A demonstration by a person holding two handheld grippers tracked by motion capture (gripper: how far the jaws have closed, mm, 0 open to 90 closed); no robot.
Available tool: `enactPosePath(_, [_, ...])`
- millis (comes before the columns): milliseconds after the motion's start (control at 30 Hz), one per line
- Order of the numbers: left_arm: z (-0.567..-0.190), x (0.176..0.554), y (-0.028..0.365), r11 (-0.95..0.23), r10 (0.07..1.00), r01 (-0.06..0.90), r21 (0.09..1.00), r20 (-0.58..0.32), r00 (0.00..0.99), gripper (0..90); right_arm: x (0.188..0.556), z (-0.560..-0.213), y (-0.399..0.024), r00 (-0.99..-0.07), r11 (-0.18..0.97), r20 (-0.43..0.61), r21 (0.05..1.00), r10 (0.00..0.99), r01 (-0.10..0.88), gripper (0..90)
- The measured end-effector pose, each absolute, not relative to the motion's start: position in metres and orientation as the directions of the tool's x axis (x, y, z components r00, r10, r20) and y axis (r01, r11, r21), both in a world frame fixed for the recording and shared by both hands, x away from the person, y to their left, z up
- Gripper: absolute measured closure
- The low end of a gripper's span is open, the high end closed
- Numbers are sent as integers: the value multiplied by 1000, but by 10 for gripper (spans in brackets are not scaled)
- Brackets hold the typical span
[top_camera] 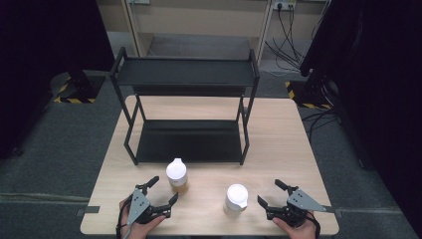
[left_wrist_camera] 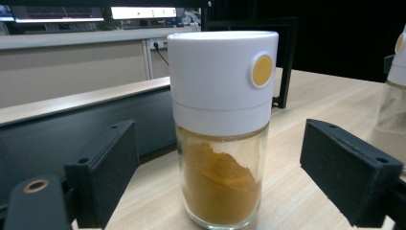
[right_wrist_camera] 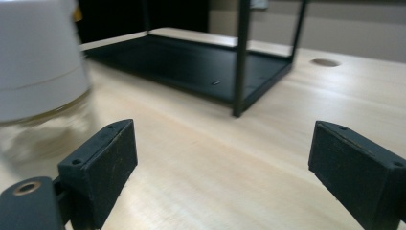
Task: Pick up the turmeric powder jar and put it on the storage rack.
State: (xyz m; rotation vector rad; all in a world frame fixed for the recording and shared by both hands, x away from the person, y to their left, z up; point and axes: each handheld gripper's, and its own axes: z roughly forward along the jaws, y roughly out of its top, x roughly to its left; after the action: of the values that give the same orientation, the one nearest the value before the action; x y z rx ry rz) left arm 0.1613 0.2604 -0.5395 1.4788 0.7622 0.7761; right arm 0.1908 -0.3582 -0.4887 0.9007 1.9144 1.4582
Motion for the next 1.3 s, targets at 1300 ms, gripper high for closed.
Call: enactPosePath(1300, [-522,187,220,-61,861,-18,998,62,505,291,177,-497,-342,-493,114,-6,976,870,188,98])
